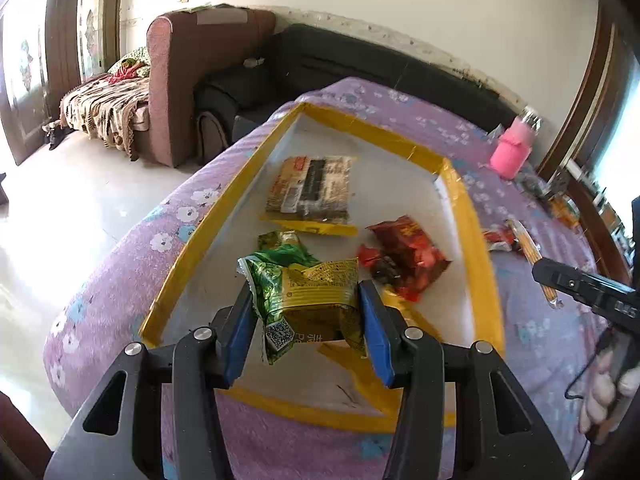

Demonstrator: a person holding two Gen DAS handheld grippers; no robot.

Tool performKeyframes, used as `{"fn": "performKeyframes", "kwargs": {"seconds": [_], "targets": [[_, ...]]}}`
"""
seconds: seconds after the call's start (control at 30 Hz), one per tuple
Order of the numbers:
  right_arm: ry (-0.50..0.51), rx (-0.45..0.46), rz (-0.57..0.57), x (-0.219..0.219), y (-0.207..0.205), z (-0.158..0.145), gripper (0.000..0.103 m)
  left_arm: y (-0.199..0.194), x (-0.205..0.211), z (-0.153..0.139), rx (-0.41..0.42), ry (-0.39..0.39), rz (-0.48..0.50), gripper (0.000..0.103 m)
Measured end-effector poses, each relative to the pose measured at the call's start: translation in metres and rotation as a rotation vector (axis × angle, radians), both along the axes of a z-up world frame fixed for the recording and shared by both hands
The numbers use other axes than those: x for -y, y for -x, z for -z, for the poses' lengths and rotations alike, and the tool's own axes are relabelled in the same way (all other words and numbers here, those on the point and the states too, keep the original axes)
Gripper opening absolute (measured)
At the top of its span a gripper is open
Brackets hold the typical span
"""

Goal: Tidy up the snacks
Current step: 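Carry the green-yellow packet and pale cake over the tray and open both grippers, then move both tools back toward the red candies on the bedspread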

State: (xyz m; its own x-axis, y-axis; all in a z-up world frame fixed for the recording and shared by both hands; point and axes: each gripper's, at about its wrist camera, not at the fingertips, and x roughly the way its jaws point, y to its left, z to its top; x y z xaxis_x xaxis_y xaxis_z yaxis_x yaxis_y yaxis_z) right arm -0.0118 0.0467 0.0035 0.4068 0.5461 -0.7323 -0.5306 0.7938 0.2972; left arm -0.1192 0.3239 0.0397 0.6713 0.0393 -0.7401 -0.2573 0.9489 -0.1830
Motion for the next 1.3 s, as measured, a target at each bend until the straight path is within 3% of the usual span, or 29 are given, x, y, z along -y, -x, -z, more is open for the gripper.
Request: {"fn": "performKeyframes", "kwargs": {"seconds": [0.1, 0.23, 0.47, 0.6, 0.7, 0.77, 0.87, 1.07, 1.3], "targets": [[0.022, -0.032, -0.077, -0.042, 0.003, 0.006, 0.034, -0.004, -0.004, 0.008, -0.031, -0.012, -0.019, 0.051], [0.095, -0.049, -0.133, -0.088, 0.005, 0.023, 0.034, 0.005, -0.012, 0.006, 0.001, 0.017, -0.038, 0.052], [0.224, -0.019, -0.080, -0.108, -0.004, 0.049, 0.035, 0.023, -0.014, -0.011, 0.048, -0.029, -0.064, 0.053], [0.209, -0.018, -0.103, -0.109, 0.002, 0.045, 0.038, 0.029, -0.010, -0.017, 0.056, -0.044, -0.082, 0.060], [0.173, 0.001, -0.114, -0.103, 0.012, 0.036, 0.042, 0.031, -0.004, -0.022, 0.053, -0.067, -0.102, 0.065], [0.145, 0.026, -0.115, -0.094, 0.021, 0.026, 0.044, 0.029, 0.004, -0.026, 0.025, -0.116, -0.124, 0.075], [0.105, 0.064, -0.099, -0.077, 0.032, 0.010, 0.052, 0.032, 0.020, -0.031, 0.027, -0.147, -0.095, 0.075], [0.064, 0.105, -0.038, -0.034, 0.044, -0.007, 0.055, 0.037, 0.050, -0.043, 0.038, -0.223, -0.063, 0.075], [0.038, 0.097, 0.056, 0.020, 0.044, -0.007, 0.055, 0.046, 0.085, -0.056, 0.066, -0.288, -0.014, 0.075]]}}
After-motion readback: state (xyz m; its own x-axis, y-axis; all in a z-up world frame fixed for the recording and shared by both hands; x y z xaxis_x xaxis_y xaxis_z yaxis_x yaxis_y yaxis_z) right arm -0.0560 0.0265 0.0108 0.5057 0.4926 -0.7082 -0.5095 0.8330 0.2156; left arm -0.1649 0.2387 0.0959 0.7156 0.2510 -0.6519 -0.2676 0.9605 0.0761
